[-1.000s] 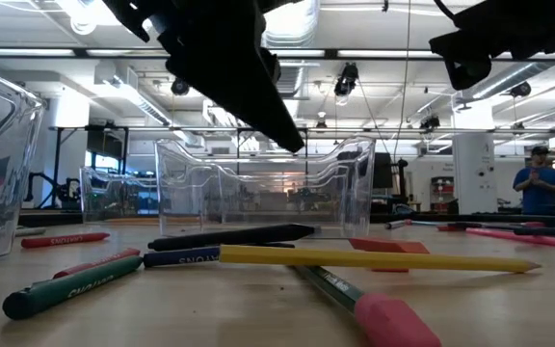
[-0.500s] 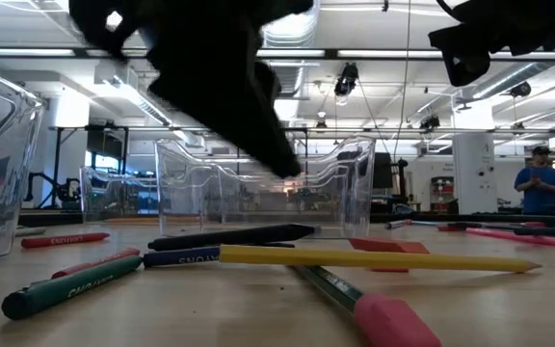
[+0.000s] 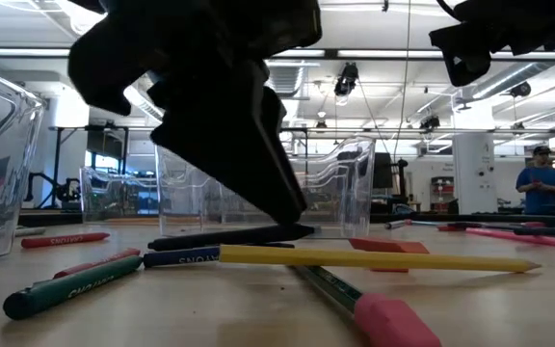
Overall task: Sort crayons/erasers/pens/pencils in bins
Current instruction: Put the bottom black pen into the bottom transparent bin
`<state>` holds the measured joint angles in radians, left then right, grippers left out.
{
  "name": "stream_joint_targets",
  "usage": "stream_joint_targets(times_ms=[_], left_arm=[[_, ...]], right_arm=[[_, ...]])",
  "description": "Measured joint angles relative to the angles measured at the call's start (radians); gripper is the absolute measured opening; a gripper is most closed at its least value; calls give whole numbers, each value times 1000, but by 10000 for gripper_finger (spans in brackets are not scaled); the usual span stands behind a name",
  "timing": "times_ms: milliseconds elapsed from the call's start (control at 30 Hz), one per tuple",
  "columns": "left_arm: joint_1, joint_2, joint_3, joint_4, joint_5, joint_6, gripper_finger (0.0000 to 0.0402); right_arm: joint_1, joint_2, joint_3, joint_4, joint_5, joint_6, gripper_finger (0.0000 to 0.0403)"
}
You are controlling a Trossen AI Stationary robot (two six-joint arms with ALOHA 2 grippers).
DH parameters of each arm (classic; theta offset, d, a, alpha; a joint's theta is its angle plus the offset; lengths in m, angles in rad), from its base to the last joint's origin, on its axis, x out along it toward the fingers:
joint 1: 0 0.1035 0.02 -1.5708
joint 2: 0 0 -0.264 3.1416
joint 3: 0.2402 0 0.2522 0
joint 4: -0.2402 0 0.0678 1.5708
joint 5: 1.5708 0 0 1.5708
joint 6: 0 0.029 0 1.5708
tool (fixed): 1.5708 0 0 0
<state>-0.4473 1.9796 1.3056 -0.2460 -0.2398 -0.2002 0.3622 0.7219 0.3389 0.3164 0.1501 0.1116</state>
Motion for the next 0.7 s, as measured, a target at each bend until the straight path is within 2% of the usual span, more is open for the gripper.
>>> stream_joint_targets(times_ms=[700], left_arm=[[0,12,-3,45,-2,-28,175]], right_arm=[[0,0,0,-1,0,1,173]])
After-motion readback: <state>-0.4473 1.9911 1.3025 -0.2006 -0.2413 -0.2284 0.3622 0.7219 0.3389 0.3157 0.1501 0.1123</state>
